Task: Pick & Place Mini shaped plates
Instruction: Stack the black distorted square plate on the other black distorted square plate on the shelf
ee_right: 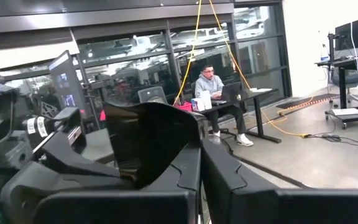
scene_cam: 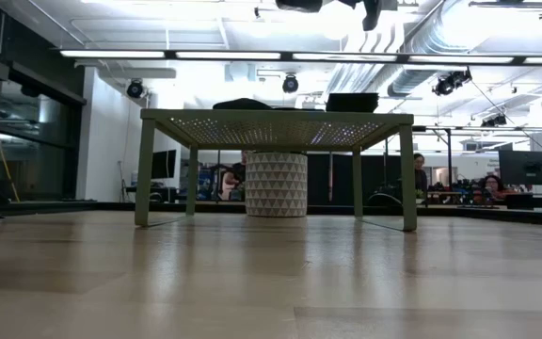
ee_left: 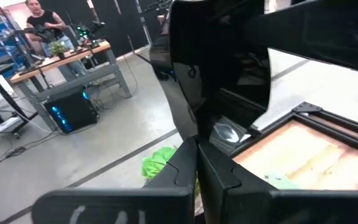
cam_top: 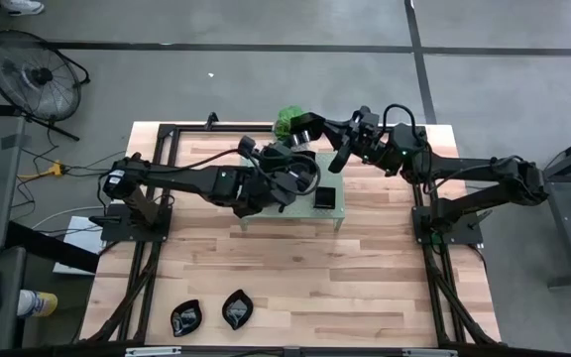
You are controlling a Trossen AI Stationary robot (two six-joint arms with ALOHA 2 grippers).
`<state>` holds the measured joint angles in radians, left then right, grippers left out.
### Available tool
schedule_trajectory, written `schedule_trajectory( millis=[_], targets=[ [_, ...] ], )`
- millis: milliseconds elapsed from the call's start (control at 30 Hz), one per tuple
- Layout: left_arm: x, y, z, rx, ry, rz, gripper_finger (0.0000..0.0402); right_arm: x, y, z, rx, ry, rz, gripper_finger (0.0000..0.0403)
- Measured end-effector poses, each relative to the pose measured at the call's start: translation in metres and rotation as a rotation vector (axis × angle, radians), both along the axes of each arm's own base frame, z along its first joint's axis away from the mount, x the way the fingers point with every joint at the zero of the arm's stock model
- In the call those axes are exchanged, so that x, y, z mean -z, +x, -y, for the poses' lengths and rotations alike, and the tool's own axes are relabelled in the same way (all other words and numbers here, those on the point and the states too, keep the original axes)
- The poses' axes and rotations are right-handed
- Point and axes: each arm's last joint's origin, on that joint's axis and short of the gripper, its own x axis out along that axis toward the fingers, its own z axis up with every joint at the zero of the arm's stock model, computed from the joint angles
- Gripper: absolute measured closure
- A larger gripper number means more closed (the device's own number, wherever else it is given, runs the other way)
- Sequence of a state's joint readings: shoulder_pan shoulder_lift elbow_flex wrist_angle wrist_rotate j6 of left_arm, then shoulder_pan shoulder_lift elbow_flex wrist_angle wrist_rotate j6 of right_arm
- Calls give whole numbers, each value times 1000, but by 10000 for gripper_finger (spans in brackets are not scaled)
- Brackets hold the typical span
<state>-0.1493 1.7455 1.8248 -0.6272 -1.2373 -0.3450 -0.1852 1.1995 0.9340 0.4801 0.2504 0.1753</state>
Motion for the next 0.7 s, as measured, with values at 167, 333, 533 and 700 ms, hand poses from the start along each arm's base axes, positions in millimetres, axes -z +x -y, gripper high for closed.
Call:
schedule_trajectory(
  millis=[167,333,533,700],
  targets=[
    [3,4,-1,38,-20,-19,400,0,0,0,-10,-3,1,401],
    [4,6,-2,89,-24,-59,371,0,0,-1,-18,-7,0,402],
    [1,8,-2,103,-2,-72,308,0,0,-1,-22,-5,-5,402],
    [1,7,-3,78,15,-80,273,2,0,1,-13,27,-14,402]
  ],
)
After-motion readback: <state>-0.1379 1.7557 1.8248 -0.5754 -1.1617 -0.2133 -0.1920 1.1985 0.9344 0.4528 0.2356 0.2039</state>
